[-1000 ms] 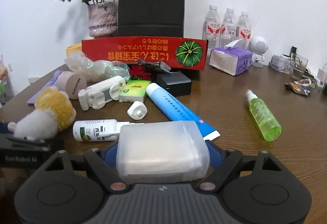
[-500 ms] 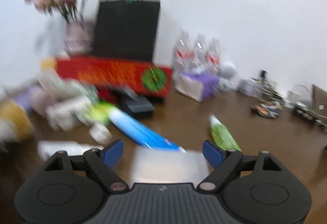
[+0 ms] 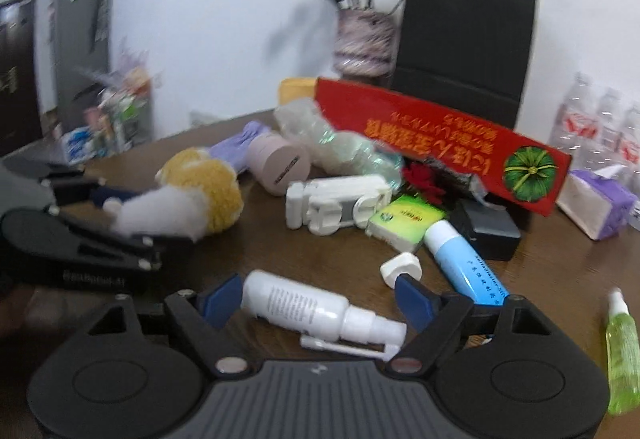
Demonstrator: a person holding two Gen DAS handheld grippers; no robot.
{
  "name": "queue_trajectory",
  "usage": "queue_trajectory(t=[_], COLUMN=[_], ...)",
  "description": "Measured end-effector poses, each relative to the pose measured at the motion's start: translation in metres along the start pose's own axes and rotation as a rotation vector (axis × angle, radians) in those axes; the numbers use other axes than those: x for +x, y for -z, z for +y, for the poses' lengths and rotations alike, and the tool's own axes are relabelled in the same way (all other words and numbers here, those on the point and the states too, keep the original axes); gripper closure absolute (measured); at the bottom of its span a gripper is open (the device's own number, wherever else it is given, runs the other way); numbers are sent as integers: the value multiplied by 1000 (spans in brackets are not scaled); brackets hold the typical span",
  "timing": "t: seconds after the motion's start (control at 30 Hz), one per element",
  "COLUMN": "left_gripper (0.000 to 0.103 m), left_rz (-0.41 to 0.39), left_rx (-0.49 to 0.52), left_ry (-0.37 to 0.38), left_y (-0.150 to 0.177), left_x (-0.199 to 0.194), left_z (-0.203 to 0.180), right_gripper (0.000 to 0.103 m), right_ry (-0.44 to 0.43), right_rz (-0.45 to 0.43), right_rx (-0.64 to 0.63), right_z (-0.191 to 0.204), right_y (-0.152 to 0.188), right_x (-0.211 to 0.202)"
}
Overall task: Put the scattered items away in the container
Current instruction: 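Grasp the white spray bottle with the right gripper while the left holds the plush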
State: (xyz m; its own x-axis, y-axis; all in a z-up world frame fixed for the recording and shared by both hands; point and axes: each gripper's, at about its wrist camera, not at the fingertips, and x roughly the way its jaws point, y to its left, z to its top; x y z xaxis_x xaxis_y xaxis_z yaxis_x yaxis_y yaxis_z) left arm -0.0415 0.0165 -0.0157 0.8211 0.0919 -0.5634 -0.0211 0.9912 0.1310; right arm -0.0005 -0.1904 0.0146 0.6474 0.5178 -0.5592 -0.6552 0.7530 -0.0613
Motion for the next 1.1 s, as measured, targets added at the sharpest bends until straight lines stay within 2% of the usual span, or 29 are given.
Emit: queue_trajectory(t=[0.03,0.1,0.13,0.17,0.3,0.43,0.53,0.6,0.63,0.67,0.7,0.73,0.87,0.93,1.03,1.07,1.1], left_gripper=[33,33,33,33,28,29,29,29,33,37,45,45,43,11,9,9,9], left_rz=[3,10,10,8,19,17,19,20,24,27,25,24,28,33,30,25,19], left_rx=[0,8,19,26,30,49,54,51,53,55,51,47,49,52,58,59,49], left_ry=[3,8,7,7,16,12,13,21,20,18,18,19,40,56,62,58,52], left_y=[0,0,0,0,1,0,-1,-3,-4,-5,-5,-6,-4,-4,-4,-4,-5], left_x=[1,4,5,5,10,11,14,17,18,18,18,17,17,18,18,18,17], left_z=[-1,-4,-6,-8,-10,-11,-11,-11,-11,-12,-11,-11,-14,-15,-18,-19,-18], right_gripper=[21,34,51,56,55,54,41,40,45,60,68,70,70,68,43,39,39], right_ry=[-27,-32,-23,-16,22,113,108,93,107,115,108,123,216,223,185,172,178], right_rz=[24,79,99,105,126,139,101,89,102,110,116,112,96,84,71,61,61], right_rx=[-14,-41,-47,-33,12,157,180,151,126,121,150,203,339,387,376,371,362], right_z=[-5,-9,-10,-10,-2,7,9,9,10,9,6,1,-9,-11,-9,-7,-6], right_y=[1,2,1,1,5,8,8,9,7,6,5,5,6,9,12,13,15], right_x=[1,5,7,8,6,-3,-5,-1,3,7,9,9,9,7,2,-1,-2])
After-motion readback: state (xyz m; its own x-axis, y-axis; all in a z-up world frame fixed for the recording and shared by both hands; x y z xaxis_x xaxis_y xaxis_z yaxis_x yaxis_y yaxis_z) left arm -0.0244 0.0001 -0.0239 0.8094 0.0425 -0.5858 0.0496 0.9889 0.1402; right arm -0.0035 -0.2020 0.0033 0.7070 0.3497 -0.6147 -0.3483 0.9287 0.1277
